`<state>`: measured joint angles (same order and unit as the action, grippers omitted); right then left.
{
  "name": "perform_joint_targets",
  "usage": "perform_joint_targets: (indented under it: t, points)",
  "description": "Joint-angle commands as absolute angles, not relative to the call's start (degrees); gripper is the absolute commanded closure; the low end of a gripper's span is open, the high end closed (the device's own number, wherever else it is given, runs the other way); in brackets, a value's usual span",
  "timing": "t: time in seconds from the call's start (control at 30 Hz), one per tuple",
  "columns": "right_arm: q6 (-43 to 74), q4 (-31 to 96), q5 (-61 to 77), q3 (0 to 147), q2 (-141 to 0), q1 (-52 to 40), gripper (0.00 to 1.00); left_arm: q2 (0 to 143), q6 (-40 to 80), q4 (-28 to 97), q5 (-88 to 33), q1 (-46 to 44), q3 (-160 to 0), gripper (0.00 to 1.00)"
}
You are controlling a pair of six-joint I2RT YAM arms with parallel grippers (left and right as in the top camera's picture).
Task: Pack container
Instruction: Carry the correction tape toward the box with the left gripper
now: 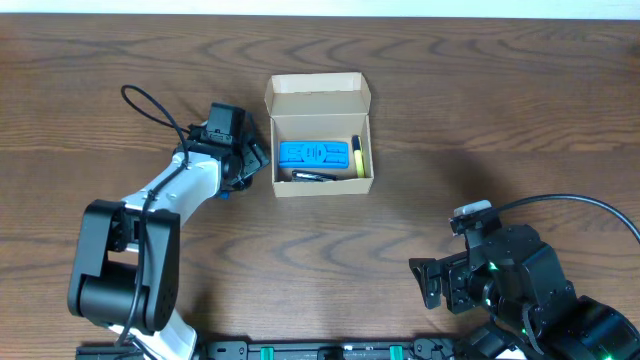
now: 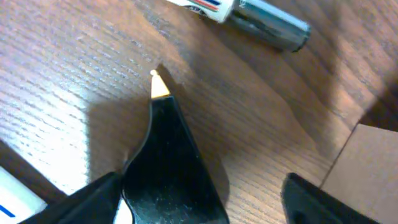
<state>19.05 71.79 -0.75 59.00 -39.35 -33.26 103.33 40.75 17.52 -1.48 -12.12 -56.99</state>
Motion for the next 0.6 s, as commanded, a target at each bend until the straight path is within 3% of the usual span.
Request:
perform_joint_targets:
  t: [0.0, 0.57]
  points:
    - [19.7, 71.8, -0.6, 58.7, -39.3, -33.8, 0.01, 104.6, 41.9, 17.7, -2.0, -12.1, -57.6, 0.28]
    - [19.7, 71.8, -0.6, 58.7, -39.3, -33.8, 0.01, 104.6, 41.8, 19.4, -1.0, -12.1, -57.6, 0.58]
